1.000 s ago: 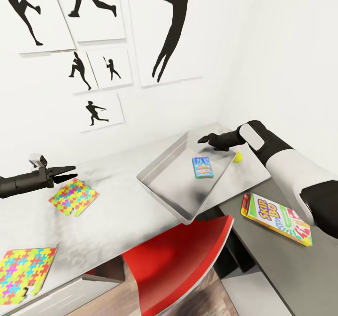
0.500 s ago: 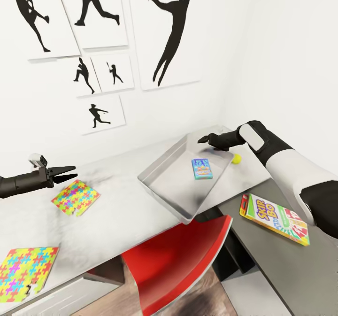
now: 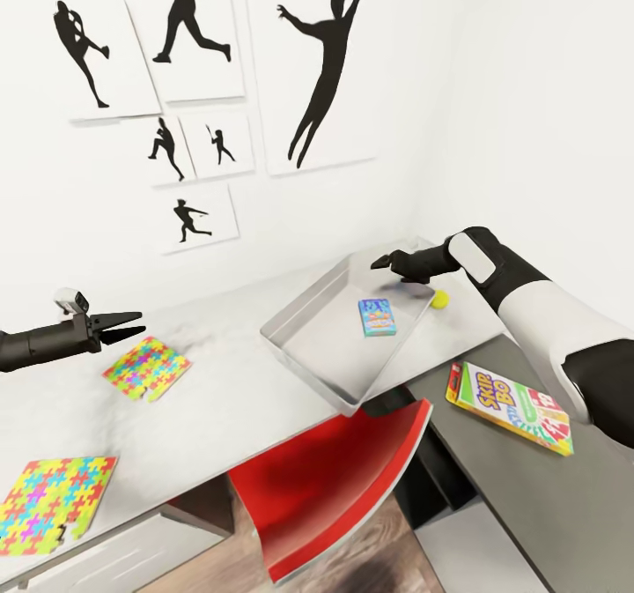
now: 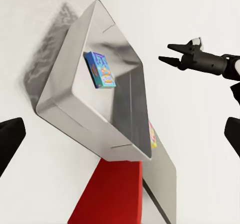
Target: Put all the toys in the child's room - the three board games (two on the bed and one on the table), the two jigsaw puzzles on the table, and the tennis ball on the table - inside the toy box on the table in the child's room.
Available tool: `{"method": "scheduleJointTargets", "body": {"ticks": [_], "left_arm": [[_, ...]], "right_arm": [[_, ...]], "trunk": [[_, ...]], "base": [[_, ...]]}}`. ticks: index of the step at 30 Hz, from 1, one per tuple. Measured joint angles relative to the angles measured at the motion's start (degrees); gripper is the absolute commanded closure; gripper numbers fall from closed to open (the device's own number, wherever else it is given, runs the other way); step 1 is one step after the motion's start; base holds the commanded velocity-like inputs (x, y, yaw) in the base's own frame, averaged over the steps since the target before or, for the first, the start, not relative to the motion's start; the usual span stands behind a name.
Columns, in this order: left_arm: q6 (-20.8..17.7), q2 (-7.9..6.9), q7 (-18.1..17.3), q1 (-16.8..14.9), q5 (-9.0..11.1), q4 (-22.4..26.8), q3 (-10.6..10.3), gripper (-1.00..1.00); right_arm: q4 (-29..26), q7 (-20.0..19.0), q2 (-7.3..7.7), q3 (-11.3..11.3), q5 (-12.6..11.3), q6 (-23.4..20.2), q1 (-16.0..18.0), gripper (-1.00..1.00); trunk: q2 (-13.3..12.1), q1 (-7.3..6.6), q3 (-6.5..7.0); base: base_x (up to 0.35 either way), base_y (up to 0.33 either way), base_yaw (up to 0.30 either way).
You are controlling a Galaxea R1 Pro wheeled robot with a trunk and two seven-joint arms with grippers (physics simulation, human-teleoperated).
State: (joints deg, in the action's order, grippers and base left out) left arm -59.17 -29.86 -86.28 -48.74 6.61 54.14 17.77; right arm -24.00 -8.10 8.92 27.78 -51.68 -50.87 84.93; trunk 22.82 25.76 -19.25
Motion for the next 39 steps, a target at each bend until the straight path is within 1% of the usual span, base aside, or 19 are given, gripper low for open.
{"method": "scheduleJointTargets", "body": {"ticks": [14, 32, 39], "left_arm": [[0.03, 0.04, 0.02, 0.0, -0.01, 0.0, -0.05, -1.0], [0.1, 0.08, 0.06, 0.02, -0.01, 0.0, -0.09, -1.0], [0.1, 0.08, 0.07, 0.01, -0.01, 0.0, -0.09, -1.0]], "right_arm": [[-0.05, 0.05, 0.0, 0.09, -0.01, 0.1, -0.01, -1.0], [-0.16, 0.0, 0.0, 0.07, -0.08, 0.13, -0.01, -1.0], [-0.16, 0.0, 0.0, 0.08, -0.02, 0.14, -0.01, -1.0]], "trunk": [[-0.01, -0.01, 1.28], [-0.01, -0.01, 1.45], [-0.01, 0.0, 1.92]], "base": [[-0.052, 0.031, 0.0], [-0.001, 0.001, 0.0], [-0.05, 0.0, 0.0]]}}
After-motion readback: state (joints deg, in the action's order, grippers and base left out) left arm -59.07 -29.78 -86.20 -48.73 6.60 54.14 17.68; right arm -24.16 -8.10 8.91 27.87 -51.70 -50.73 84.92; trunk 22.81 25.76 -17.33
